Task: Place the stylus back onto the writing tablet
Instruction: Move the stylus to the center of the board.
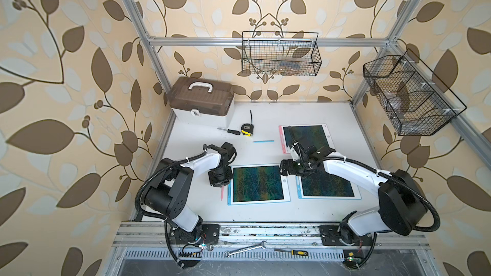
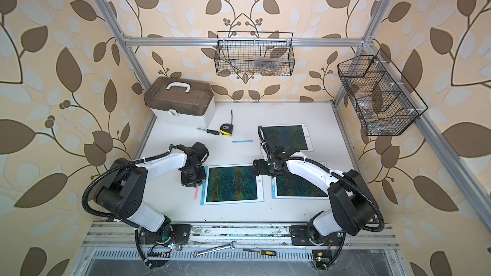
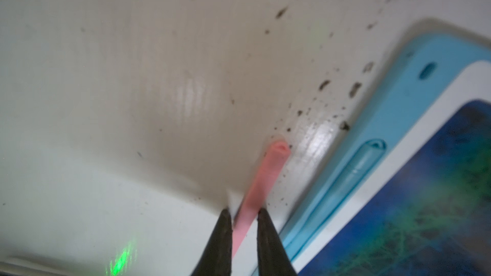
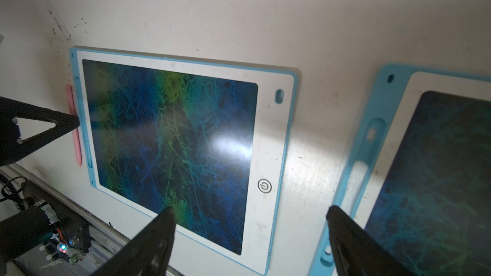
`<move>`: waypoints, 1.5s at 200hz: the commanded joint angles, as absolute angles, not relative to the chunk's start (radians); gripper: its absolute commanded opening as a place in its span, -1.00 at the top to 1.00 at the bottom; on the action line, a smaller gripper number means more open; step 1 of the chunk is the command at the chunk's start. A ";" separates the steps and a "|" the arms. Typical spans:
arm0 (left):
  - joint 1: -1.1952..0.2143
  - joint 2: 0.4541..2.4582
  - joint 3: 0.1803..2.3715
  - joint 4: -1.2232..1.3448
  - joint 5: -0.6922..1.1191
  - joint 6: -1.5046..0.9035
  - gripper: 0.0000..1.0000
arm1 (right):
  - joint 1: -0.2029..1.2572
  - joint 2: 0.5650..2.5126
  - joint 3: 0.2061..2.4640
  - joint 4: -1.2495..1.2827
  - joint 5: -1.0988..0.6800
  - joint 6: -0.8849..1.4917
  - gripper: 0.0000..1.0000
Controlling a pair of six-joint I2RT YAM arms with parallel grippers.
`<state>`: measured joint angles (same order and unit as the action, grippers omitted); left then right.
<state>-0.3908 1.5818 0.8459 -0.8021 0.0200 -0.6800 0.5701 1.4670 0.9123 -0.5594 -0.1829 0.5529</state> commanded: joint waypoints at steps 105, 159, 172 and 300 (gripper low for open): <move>-0.323 1.704 0.877 -0.785 -0.100 -0.631 0.77 | 0.523 1.426 0.944 -0.621 -0.179 0.533 -0.78; -0.277 1.756 0.962 -0.794 -0.103 -0.590 0.82 | 0.499 1.419 0.974 -0.647 -0.173 0.512 -0.78; -0.270 1.778 0.989 -0.796 -0.105 -0.574 0.83 | 0.493 1.413 0.973 -0.652 -0.173 0.509 -0.78; -0.249 2.026 1.309 -0.824 -0.118 -0.434 0.92 | 0.445 1.323 0.951 -0.728 -0.144 0.495 -0.78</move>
<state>-0.2600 1.9514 1.2976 -0.9443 -0.1390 -0.4797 0.4519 1.3544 0.9485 -0.6880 -0.1654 0.5030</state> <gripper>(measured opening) 0.047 0.889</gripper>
